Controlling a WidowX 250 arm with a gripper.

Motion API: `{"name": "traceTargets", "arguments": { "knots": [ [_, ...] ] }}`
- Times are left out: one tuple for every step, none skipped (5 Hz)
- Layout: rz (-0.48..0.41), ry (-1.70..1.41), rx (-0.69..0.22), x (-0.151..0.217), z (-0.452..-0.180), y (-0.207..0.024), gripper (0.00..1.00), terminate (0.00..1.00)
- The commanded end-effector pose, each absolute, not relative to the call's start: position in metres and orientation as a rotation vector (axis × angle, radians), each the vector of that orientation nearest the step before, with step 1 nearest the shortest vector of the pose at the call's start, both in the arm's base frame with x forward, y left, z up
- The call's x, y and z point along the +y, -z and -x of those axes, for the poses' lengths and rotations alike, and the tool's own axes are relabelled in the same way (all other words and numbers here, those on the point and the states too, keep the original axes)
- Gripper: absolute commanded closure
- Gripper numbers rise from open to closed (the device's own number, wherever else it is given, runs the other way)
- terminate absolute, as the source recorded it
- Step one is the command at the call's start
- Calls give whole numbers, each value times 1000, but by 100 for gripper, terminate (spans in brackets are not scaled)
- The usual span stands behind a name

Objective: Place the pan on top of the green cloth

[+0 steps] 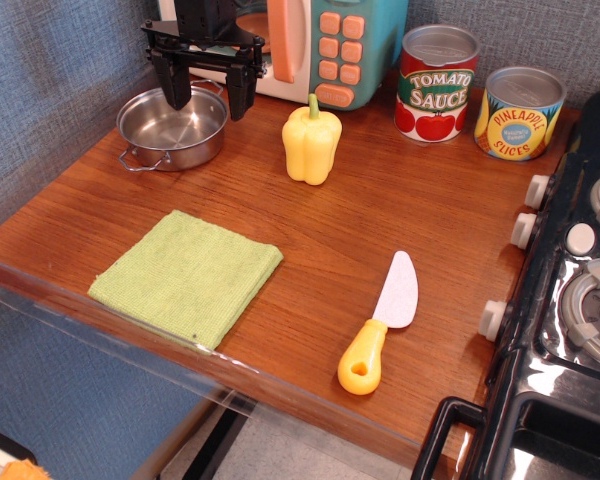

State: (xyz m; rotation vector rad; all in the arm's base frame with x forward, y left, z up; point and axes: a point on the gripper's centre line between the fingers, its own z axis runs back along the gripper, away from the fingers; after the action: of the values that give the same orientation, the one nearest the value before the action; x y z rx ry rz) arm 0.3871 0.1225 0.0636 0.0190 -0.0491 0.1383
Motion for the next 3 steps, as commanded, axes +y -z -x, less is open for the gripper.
{"name": "traceTargets", "arguments": {
  "knots": [
    [-66,-147,-49,120,-403,-53,0,0],
    [-68,-161,-39,121,-408,-43,0,0],
    [-66,-176,-40,125,-408,-37,0,0]
  ]
}}
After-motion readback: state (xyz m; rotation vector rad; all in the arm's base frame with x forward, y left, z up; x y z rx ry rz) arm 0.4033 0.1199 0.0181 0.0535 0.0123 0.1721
